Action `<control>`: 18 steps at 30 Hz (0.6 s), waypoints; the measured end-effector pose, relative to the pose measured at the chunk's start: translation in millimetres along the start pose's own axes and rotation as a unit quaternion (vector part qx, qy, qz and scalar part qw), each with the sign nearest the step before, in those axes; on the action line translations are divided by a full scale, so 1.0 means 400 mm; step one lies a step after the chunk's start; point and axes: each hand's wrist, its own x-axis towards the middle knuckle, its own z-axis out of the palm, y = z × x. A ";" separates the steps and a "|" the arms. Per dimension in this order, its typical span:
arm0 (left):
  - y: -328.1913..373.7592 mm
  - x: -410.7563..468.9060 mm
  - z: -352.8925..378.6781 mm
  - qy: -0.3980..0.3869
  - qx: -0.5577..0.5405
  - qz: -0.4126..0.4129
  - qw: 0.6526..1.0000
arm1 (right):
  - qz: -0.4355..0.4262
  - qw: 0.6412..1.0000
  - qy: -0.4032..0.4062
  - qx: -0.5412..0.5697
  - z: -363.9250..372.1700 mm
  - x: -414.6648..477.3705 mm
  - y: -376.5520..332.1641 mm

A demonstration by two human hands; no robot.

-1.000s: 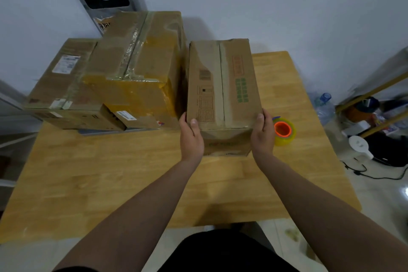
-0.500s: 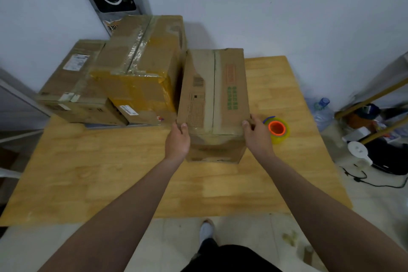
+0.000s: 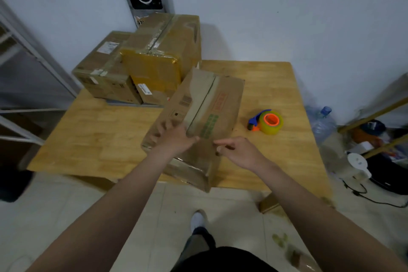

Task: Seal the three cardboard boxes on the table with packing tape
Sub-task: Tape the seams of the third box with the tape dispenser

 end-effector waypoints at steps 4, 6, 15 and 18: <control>0.081 -0.053 0.081 -0.065 0.011 0.076 0.995 | -0.001 0.997 0.066 -0.032 -0.024 -0.006 0.008; 0.097 -0.064 0.110 -0.044 0.026 0.074 0.996 | 0.001 0.993 0.096 -0.074 -0.039 -0.009 0.001; -0.192 -0.049 -0.007 -0.069 0.081 0.151 0.983 | -0.048 0.968 0.145 -0.201 -0.012 0.067 -0.097; -0.333 -0.042 -0.066 -0.054 0.090 0.111 0.988 | -0.036 0.954 0.098 -0.280 0.023 0.114 -0.116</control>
